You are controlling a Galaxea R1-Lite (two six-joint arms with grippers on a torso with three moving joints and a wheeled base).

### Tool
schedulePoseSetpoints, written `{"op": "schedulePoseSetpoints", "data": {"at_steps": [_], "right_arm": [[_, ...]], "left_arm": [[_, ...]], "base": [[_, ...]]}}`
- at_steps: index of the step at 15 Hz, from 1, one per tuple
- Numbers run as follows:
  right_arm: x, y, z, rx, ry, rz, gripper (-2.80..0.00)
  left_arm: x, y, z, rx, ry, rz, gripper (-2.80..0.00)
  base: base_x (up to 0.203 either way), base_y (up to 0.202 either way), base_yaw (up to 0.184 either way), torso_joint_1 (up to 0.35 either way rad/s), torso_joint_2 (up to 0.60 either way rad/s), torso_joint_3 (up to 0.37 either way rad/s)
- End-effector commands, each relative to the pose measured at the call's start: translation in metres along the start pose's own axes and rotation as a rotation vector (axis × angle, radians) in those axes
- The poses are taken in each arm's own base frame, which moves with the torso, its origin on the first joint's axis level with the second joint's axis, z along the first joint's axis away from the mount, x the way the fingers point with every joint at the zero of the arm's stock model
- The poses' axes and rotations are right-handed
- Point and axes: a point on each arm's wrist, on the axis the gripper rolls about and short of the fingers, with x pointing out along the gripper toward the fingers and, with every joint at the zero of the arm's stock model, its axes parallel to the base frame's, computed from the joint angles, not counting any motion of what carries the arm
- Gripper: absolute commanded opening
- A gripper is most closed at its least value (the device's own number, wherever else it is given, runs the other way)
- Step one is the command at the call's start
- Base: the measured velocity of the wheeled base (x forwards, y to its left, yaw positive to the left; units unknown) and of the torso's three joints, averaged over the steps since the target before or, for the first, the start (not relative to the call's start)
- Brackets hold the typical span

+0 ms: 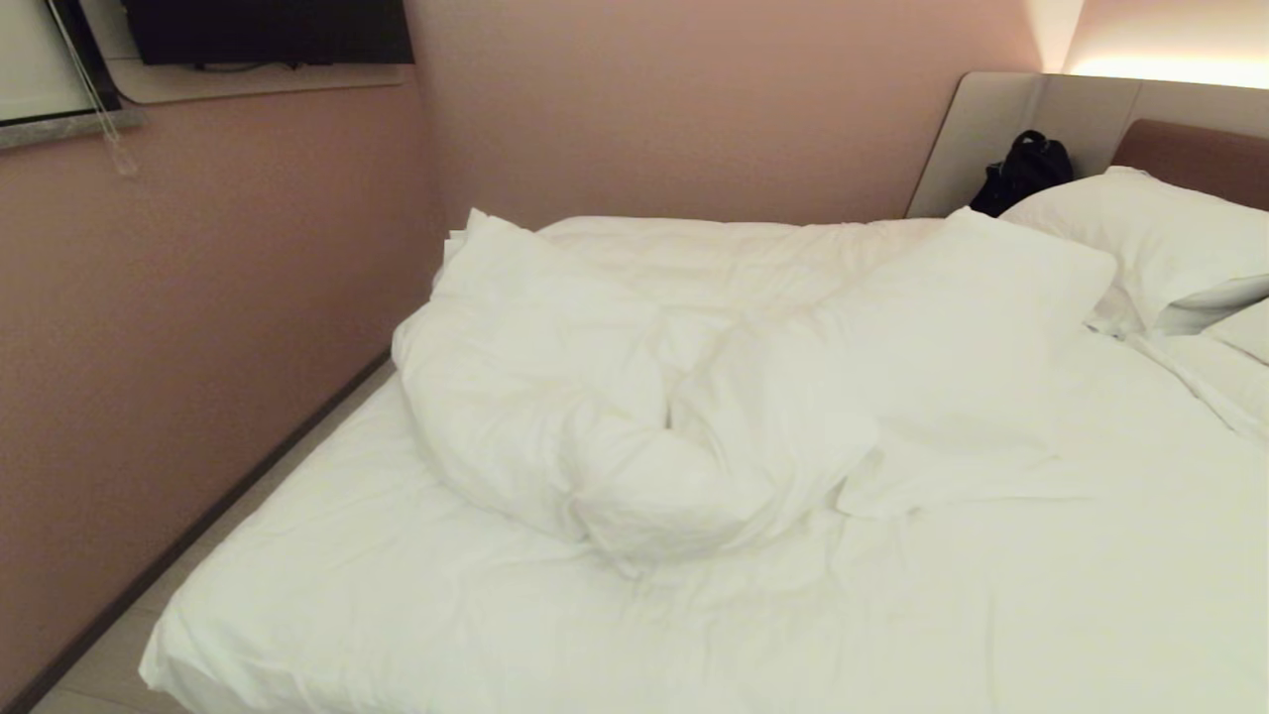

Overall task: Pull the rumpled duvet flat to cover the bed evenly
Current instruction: Hold the folded corner of the quilt

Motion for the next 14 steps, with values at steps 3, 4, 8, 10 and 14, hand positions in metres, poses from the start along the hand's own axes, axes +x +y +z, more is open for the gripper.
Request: {"op": "schedulePoseSetpoints", "data": {"at_steps": [3,4,8,10,14], "right_arm": [[0.0001,0.0,0.0001,0.0,0.001,0.0,-2.8],[0.0001,0.0,0.0001,0.0,0.001,0.0,-2.8],[0.0001,0.0,0.0,0.002,0.001,0.0,-2.8],[0.0,0.0,0.0,0.002,-0.001,0.0,-2.8],[0.0001,0.0,0.0001,0.0,0.001,0.0,-2.8]], "left_arm": [[0.0,0.0,0.0001,0.002,0.0,0.0,-2.8],[0.0,0.0,0.0001,0.002,0.0,0.002,-2.8],[0.0,0.0,0.0001,0.0,0.0,0.002,-2.8],[0.0,0.0,0.0001,-0.001,0.0,0.001,-2.8],[0.0001,0.0,-0.0004,0.002,0.002,0.002,-2.8]], "base": [[0.0,-0.196,0.003,0.005,0.0,0.003],[0.0,-0.194,-0.002,0.002,0.0,0.004],[0.0,-0.195,-0.001,0.004,0.0,0.002],[0.0,-0.188,0.002,-0.003,0.0,0.002],[0.0,-0.06,-0.001,0.001,0.0,0.002]]}}
